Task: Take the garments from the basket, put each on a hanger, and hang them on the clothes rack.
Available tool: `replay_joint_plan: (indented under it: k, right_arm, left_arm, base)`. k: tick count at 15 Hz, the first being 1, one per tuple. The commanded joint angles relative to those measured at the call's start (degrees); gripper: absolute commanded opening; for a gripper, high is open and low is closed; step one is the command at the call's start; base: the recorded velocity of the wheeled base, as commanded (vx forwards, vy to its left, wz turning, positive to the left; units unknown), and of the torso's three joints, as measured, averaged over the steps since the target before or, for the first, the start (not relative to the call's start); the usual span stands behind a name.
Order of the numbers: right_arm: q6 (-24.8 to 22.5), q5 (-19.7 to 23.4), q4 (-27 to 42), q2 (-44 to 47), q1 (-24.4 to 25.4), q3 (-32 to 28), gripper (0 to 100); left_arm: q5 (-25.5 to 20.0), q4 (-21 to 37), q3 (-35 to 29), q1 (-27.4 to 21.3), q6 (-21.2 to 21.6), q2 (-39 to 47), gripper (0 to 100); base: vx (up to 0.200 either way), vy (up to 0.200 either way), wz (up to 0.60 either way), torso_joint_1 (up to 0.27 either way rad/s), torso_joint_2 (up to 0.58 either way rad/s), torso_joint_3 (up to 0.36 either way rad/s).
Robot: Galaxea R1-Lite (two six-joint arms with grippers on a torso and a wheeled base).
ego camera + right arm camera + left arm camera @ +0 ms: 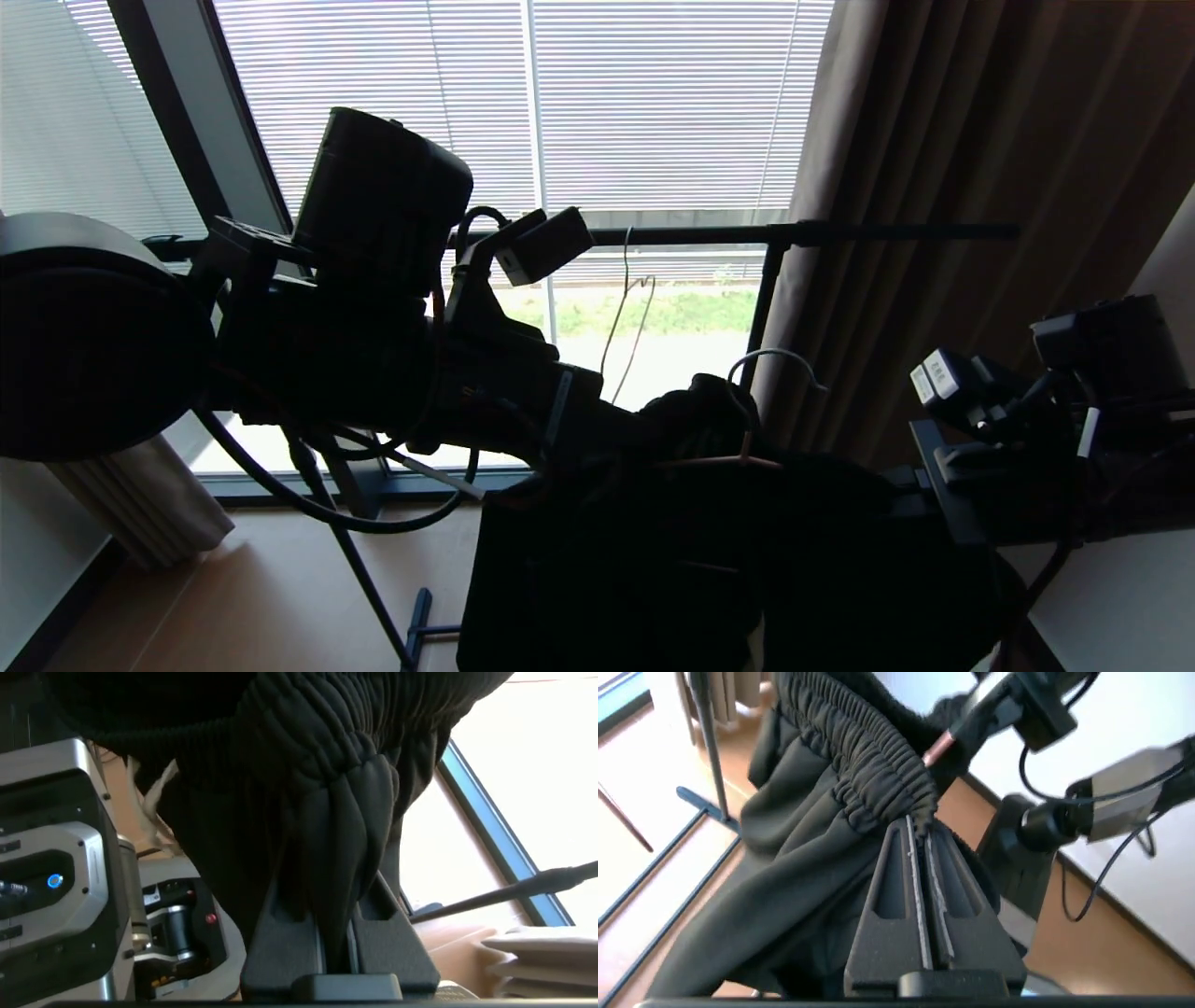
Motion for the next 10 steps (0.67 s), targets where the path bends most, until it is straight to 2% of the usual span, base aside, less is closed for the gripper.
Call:
replay_joint_plan:
  k: [1,3,5,7,8,10]
  right_arm:
    - [3.0,0.0,-1.9,0.8,1.1,0.1,0]
    - [7.5,0.0,-4.9,0.7,1.8,0.5,0]
    - [9.0,0.1,-10.2,0.7,1.8,2.5,0]
    - [12.4,0.1,-15.5,0.6,2.4,4.5,0]
    - [12.8,0.1,-15.9,0.6,2.5,4.8,0]
    - [17.5,0.1,-26.5,0.7,3.7,9.0,0]
  left_arm:
    - [0.3,2.4,-2.5,-0.2,1.8,1.1,0]
    - [3.4,4.9,-3.3,-0.2,3.6,1.1,0]
    - [5.8,4.9,-3.0,0.0,4.5,0.8,0]
    - [6.0,4.9,-2.1,0.1,4.8,0.4,0]
    - [6.0,4.9,-2.0,0.1,4.8,0.4,0]
    - [6.1,4.9,-1.4,0.0,5.0,-1.0,0]
  base:
    - [0.0,0.0,0.0,0.0,0.0,0.0]
    - [0.0,0.0,0.0,0.0,0.0,0.0]
    - [0.0,0.0,0.0,0.0,0.0,0.0]
    - [0.0,0.0,0.0,0.0,0.0,0.0]
    - [0.0,0.0,0.0,0.0,0.0,0.0]
    - [0.0,0.0,0.0,0.0,0.0,0.0]
